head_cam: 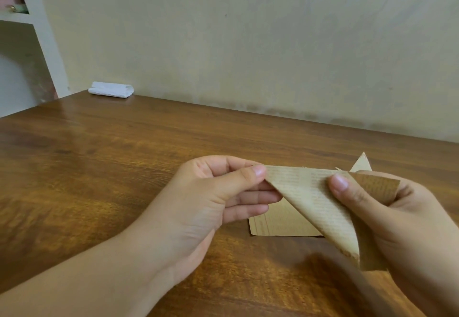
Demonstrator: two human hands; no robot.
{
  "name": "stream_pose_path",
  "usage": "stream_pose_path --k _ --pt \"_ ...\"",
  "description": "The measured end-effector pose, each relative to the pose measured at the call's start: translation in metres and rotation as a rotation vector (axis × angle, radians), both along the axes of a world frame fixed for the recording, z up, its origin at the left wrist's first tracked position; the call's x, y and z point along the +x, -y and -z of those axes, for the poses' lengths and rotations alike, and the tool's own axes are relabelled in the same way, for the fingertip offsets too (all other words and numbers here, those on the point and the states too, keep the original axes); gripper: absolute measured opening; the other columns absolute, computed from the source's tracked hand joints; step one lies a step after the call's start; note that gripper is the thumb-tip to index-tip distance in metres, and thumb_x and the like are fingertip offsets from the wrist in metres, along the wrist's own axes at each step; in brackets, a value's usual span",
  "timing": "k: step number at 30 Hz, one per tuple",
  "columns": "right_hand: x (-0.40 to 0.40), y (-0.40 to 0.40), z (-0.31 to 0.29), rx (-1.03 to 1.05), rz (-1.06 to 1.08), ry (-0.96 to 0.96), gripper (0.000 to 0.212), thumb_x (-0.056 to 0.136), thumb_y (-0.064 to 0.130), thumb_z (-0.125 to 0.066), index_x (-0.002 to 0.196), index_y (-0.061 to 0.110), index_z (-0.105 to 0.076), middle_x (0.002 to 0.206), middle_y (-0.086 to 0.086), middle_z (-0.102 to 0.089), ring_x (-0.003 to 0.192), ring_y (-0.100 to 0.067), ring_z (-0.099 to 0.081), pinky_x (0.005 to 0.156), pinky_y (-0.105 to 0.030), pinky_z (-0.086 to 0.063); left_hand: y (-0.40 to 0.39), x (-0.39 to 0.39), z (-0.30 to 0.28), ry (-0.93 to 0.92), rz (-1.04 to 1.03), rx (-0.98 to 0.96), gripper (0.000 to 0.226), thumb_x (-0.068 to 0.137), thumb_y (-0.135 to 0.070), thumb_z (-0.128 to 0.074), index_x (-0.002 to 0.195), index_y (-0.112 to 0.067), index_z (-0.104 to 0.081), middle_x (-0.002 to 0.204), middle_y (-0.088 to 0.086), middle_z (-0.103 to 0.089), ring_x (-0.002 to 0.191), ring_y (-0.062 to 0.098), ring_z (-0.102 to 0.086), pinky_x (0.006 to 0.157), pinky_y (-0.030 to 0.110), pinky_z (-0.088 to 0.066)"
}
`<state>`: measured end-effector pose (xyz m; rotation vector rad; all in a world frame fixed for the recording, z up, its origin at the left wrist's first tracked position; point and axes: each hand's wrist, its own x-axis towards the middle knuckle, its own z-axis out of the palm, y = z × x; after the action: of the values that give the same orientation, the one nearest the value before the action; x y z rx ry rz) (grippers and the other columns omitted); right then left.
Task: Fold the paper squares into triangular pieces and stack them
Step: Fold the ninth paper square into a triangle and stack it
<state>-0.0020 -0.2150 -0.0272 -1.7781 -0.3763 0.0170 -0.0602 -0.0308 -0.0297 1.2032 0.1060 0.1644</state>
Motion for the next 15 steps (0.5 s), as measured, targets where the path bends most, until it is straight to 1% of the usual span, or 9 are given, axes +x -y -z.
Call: stream_pose_path --k 2,7,8,11,12,14,15 --pt "-0.0002 0.0002 -0.0002 -0.01 0.0 0.002 0.063 0.042 0.066 -0.07 0.072 0.01 -0.073 0.058 -0.013 -0.066 0.048 -0.014 -0.056 0.042 -0.016 -0.038 -0.0001 -0.001 -0.0011 -0.008 0.007 -0.003 0.017 0.067 -0.015 -0.068 0.076 -0.002 -0.071 0.08 0.017 -0.073 0.069 0.022 -0.072 0.058 0.024 -0.058" --pt "-0.0007 -0.0008 -0.0008 -0.007 -0.029 -0.017 0.063 0.043 0.065 -0.071 0.072 0.009 -0.073 0.058 -0.011 -0.066 0.049 -0.014 -0.056 0.043 -0.016 -0.039 0.0016 -0.0009 -0.0015 0.005 -0.015 0.02 0.012 0.069 -0.019 -0.065 0.07 -0.007 -0.069 0.079 0.016 -0.073 0.069 0.022 -0.072 0.059 0.025 -0.058" --pt "-0.0007 -0.0007 -0.0007 -0.003 -0.034 -0.021 0.064 0.043 0.065 -0.071 0.073 0.008 -0.073 0.059 -0.012 -0.066 0.05 -0.015 -0.057 0.043 -0.017 -0.04 0.0016 -0.0005 -0.001 0.013 -0.027 0.04 0.013 0.068 -0.019 -0.065 0.071 -0.007 -0.069 0.079 0.016 -0.073 0.07 0.022 -0.072 0.06 0.025 -0.058" --pt "-0.0017 -0.0009 -0.001 -0.009 -0.05 -0.013 0.066 0.045 0.063 -0.072 0.073 0.003 -0.069 0.059 -0.017 -0.062 0.054 -0.017 -0.055 0.046 -0.021 -0.039 0.0015 -0.0003 -0.0005 0.045 -0.04 0.097 0.021 0.064 -0.015 -0.068 0.083 -0.005 -0.067 0.081 0.015 -0.074 0.071 0.021 -0.072 0.063 0.026 -0.059" --pt "-0.0025 -0.0014 -0.0015 -0.014 -0.06 -0.01 0.067 0.046 0.062 -0.072 0.073 0.001 -0.067 0.059 -0.016 -0.06 0.053 -0.017 -0.053 0.046 -0.021 -0.038 0.0019 -0.0005 -0.0008 0.058 -0.031 0.109 0.025 0.062 -0.013 -0.069 0.085 -0.005 -0.067 0.081 0.014 -0.074 0.071 0.021 -0.072 0.063 0.026 -0.059" --pt "-0.0037 -0.0024 -0.0018 -0.033 -0.07 -0.004 0.066 0.048 0.062 -0.071 0.072 0.001 -0.066 0.06 -0.014 -0.058 0.052 -0.016 -0.051 0.044 -0.019 -0.037 0.0035 -0.0009 -0.001 0.079 -0.013 0.141 0.027 0.058 -0.01 -0.071 0.085 -0.007 -0.07 0.079 0.014 -0.074 0.068 0.019 -0.072 0.061 0.024 -0.058" --pt "-0.0043 -0.0024 -0.002 -0.044 -0.072 -0.003 0.066 0.048 0.062 -0.07 0.073 0.001 -0.067 0.061 -0.017 -0.058 0.052 -0.015 -0.052 0.044 -0.019 -0.037 0.0045 -0.0006 -0.0008 0.088 -0.015 0.165 0.025 0.057 -0.01 -0.071 0.082 -0.007 -0.072 0.076 0.014 -0.073 0.065 0.018 -0.071 0.059 0.023 -0.058"
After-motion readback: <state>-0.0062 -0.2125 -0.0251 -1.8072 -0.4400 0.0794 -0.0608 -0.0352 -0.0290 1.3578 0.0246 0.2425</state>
